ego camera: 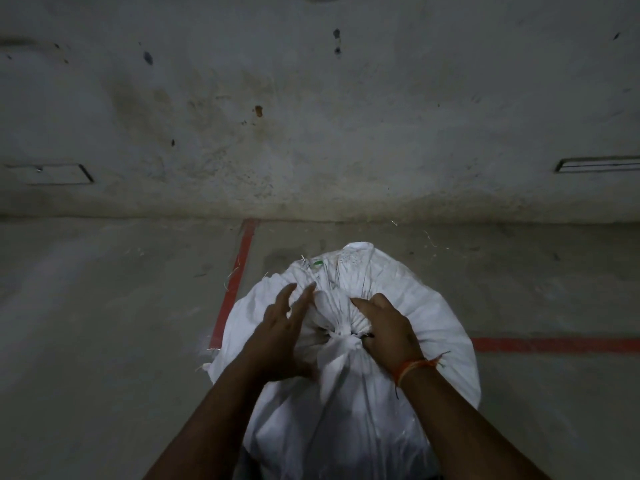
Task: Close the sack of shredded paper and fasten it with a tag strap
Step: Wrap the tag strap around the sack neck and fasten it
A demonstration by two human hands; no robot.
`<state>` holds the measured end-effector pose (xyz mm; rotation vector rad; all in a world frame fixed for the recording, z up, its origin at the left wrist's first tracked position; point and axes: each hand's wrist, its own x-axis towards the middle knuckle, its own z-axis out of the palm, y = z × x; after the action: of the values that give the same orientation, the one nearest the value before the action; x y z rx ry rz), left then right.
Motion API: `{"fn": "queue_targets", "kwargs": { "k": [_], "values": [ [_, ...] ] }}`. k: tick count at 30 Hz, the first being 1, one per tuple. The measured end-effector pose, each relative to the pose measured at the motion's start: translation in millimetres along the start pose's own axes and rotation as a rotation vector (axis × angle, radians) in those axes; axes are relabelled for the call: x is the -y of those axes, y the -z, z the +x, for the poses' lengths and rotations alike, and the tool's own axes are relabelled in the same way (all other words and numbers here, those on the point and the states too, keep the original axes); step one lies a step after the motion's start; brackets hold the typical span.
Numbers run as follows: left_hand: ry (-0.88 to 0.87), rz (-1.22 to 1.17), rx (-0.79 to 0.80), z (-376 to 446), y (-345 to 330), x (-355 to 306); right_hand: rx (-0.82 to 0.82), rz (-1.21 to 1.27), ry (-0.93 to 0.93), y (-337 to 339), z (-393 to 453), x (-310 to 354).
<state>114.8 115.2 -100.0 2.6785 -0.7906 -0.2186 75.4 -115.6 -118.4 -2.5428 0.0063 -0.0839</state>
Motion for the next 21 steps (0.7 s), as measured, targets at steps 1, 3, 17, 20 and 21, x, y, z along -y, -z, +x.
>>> {"fn": "queue_targets", "kwargs": {
  "k": [1, 3, 17, 20, 21],
  "values": [
    [0.014, -0.006, 0.021, 2.1, -5.8, -3.7, 0.001, -0.003, -0.007, 0.4, 0.3, 0.7],
    [0.041, -0.049, 0.017, 6.4, -17.2, -8.9, 0.01, -0.017, -0.016, 0.8, 0.3, 2.2],
    [0.181, -0.131, -0.27, 24.4, -62.3, -10.5, -0.005, 0.002, -0.008, -16.3, 2.2, -19.7],
    [0.169, -0.146, -0.305, 36.1, -66.5, -3.4, -0.038, 0.034, 0.005, -20.0, 10.0, -28.5],
    [0.168, -0.166, -0.308, 38.7, -66.5, -0.8, -0.046, 0.038, 0.008, -21.2, 13.1, -30.1]
  ]
}}
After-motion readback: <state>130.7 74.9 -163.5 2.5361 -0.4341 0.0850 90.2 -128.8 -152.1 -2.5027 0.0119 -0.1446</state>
